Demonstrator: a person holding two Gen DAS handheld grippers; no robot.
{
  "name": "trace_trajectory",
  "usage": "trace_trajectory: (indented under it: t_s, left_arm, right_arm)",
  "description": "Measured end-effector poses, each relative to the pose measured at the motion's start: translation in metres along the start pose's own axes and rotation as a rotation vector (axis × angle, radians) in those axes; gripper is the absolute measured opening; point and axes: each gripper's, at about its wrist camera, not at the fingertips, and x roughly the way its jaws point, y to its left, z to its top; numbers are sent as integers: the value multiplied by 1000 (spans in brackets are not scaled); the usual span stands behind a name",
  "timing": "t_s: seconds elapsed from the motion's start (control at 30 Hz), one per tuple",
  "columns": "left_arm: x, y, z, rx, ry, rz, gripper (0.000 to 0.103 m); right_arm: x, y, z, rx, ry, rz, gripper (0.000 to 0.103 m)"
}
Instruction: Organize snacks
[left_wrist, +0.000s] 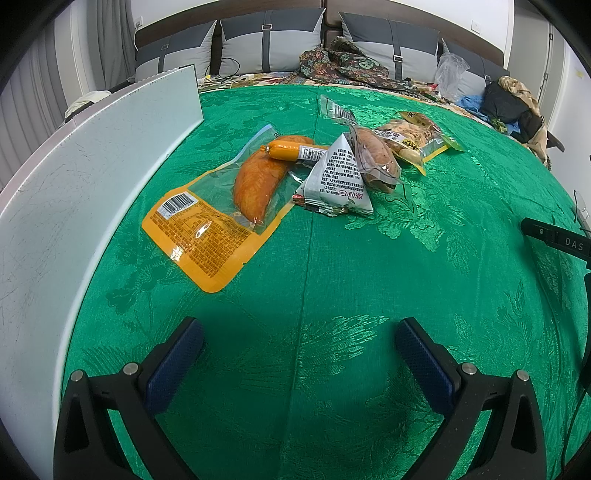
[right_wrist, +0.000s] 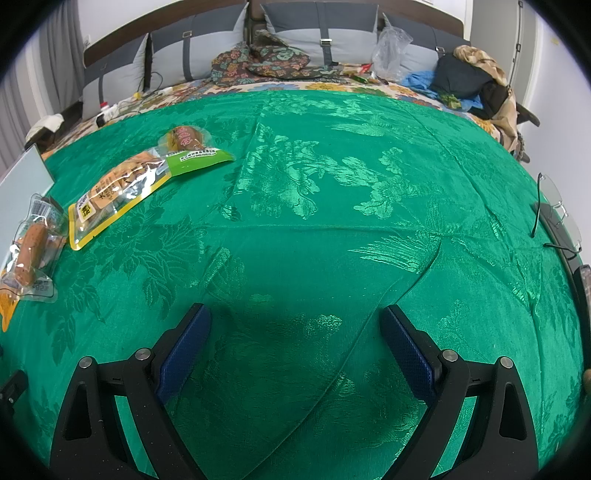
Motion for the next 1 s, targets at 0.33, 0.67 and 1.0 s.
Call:
trace_trajectory:
  t_s: [0.33, 0.67, 1.0]
  left_arm:
    - [0, 0, 0, 0, 0, 0, 103]
    - [0, 0, 0, 0, 0, 0, 103]
    - [-1, 0, 1, 19, 18, -12, 103]
  right_arm:
    - [0, 0, 0, 0, 0, 0, 96]
    - [0, 0, 0, 0, 0, 0, 96]
    - [0, 0, 0, 13, 0, -8, 96]
